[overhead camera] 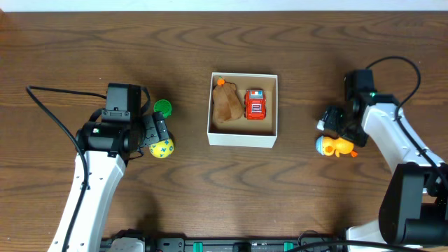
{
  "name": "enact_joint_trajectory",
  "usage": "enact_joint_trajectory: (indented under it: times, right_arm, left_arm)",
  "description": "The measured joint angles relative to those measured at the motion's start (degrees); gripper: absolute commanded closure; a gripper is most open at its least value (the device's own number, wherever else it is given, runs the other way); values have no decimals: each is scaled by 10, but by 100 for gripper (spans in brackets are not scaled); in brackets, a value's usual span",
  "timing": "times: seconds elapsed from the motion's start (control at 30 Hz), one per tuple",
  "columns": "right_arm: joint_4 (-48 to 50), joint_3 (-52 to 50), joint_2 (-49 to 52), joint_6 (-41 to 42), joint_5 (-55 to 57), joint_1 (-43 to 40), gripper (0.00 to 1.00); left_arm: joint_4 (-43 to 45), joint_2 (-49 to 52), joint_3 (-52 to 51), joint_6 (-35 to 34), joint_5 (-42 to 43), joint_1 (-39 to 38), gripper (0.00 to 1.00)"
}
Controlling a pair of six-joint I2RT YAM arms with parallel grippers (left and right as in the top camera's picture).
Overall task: Pack container
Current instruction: 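Reach right gripper to the yellow rubber duck and grasp it, then lower the duck into the box front corner and release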
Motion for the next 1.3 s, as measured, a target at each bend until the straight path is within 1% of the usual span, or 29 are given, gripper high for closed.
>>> enact_joint_trajectory:
  times: [0.07, 0.13, 0.17, 0.27, 0.3, 0.4, 0.43, 0.47, 0.67, 0.73, 0.8, 0.93, 1.03, 1.17, 1.3]
  right_arm:
    - [30, -20, 0, -4, -1, 0, 32]
    - [52, -37, 0, -2, -1, 0, 36]
    - [60, -46, 0, 1, 0, 0, 41]
    - [70, -63, 0, 9, 2, 0, 69]
    - [71, -63, 0, 8, 2, 0, 80]
    - [69, -61, -3, 12, 1, 0, 94]
    - [61, -58, -4, 14, 1, 0, 97]
    - [52, -54, -7, 12, 2, 0, 99]
    - [-47, 13, -47, 3, -4, 11, 99]
    - [-84, 54, -79, 2, -9, 27, 99]
    - [-98, 91, -112, 2, -18, 43, 99]
    - [-91, 149, -194, 5, -42, 104, 99]
    - [-84, 156, -223, 17, -49, 155, 99]
    - [-46, 152, -210, 47, -56, 236, 99]
    - [28, 139, -169, 89, -43, 301, 99]
  left_arm:
    - [0, 0, 0, 0, 0, 0, 2]
    - [0, 0, 0, 0, 0, 0, 2]
    - [0, 0, 0, 0, 0, 0, 2]
    - [0, 0, 0, 0, 0, 0, 2]
    - [0, 0, 0, 0, 0, 0, 2]
    - [0, 0, 0, 0, 0, 0, 2]
    - [0, 0, 0, 0, 0, 0, 2]
    - [0, 0, 0, 0, 0, 0, 2]
    - [0, 0, 0, 0, 0, 0, 2]
    - [0, 0, 0, 0, 0, 0, 2]
    - [0, 0, 0, 0, 0, 0, 2]
    - [0, 0, 0, 0, 0, 0, 2]
    - [0, 0, 0, 0, 0, 0, 2]
    - [0, 0, 0, 0, 0, 0, 2]
    - [0, 0, 0, 0, 0, 0, 2]
